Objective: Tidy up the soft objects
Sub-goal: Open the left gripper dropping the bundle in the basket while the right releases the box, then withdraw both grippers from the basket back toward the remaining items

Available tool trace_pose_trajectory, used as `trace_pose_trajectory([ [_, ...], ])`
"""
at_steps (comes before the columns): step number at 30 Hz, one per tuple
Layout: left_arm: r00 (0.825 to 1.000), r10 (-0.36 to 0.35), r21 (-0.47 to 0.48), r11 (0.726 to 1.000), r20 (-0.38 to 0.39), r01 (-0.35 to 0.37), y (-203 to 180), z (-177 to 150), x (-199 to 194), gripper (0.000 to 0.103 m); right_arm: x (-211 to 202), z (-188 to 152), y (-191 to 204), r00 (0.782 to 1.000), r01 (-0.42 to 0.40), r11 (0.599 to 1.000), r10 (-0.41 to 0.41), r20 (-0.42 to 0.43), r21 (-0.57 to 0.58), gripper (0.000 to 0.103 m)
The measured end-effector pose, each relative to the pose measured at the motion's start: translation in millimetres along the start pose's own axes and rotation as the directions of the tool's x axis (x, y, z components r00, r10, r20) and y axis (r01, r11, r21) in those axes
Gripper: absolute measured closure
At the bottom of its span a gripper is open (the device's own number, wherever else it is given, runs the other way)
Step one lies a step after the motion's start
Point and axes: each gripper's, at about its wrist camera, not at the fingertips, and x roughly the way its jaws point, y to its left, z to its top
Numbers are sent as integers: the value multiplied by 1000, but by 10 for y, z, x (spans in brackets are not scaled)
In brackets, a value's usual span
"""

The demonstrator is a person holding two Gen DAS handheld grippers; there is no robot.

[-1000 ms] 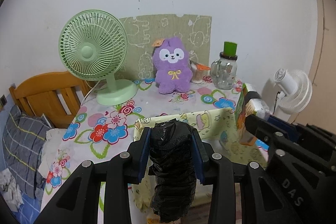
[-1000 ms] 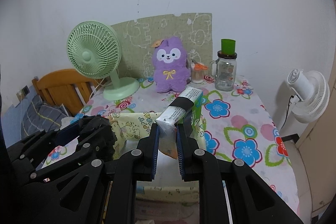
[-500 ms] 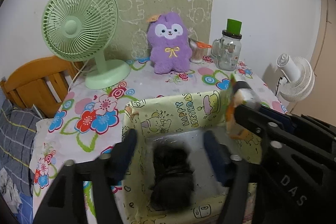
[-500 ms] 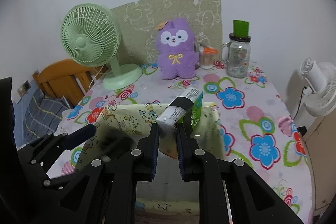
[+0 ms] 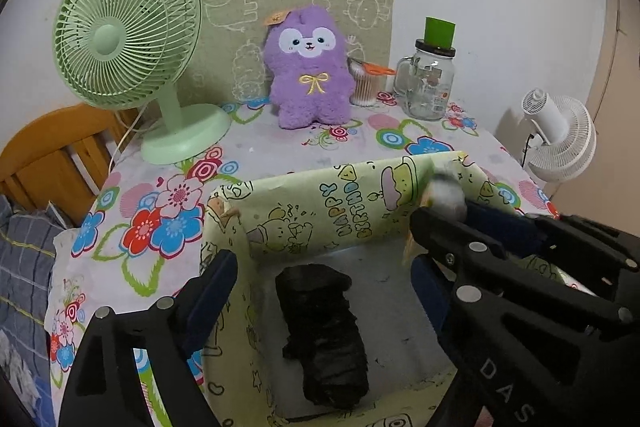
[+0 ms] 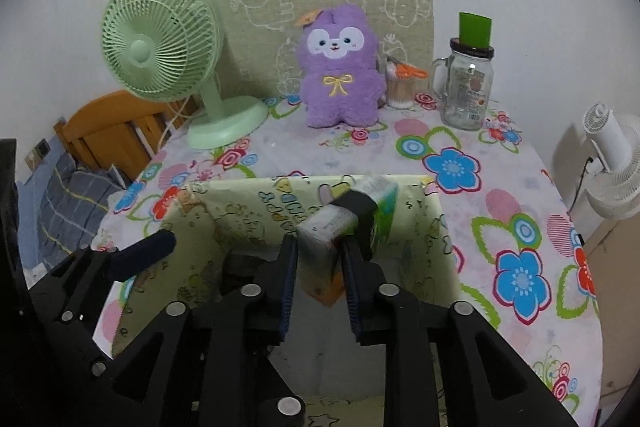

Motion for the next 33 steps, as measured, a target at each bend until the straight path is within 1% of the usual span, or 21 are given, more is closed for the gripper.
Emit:
trace_pose_trajectory([
  [1,1000,-2,2,1000,2,2,1,3,2,13,-4,-4,-3,1000,12,1000,-12,7,-1,59],
  [2,1000,-4,1,1000,3,4,6,7,4,13,-10,-5,-12,1000,14,1000,-14,12,2,52],
  [3,1000,-8,-2,1000,5,8,15,12,5,13,-16,-7,-23,1000,13,1000,-13,18,10,39],
  [4,1000,-18,-6,1000,5,18,23,14,3,13,-23,-9,-34,1000,10,1000,-11,24,16,33],
  [11,1000,-5,2,1000,16,5,11,23,-90,13,-99,-20,-39,1000,3,1000,-3,28,30,30],
  [14,999,-4,7,1000,32,4,-8,15,-195,13,-182,-29,-46,999,-1,999,0,34,40,30],
  [18,999,-11,8,1000,48,10,-55,-2,-351,13,-339,-56,-47,999,12,999,-15,49,48,29],
  [22,997,-3,5,1000,71,3,-101,-30,-537,7,-534,-94,-56,997,19,998,-24,72,61,29],
  [23,997,0,7,1000,78,-1,-111,-39,-588,7,-594,-107,-54,996,22,998,-28,81,64,28],
  [24,996,2,7,1000,85,-2,-119,-48,-640,6,-647,-119,-53,995,27,997,-33,90,67,25],
  [25,996,5,5,1000,94,-6,-129,-59,-696,2,-692,-127,-54,995,29,997,-36,98,70,22],
  [26,994,11,4,1000,104,-11,-138,-70,-750,1,-740,-136,-61,994,28,997,-36,107,72,21],
  [29,992,18,5,1000,124,-19,-168,-100,-890,0,-887,-171,-56,991,24,997,-34,127,79,18],
  [33,990,8,6,1000,143,-9,-205,-159,-1059,0,-1087,-219,-40,988,35,997,-46,150,74,15],
])
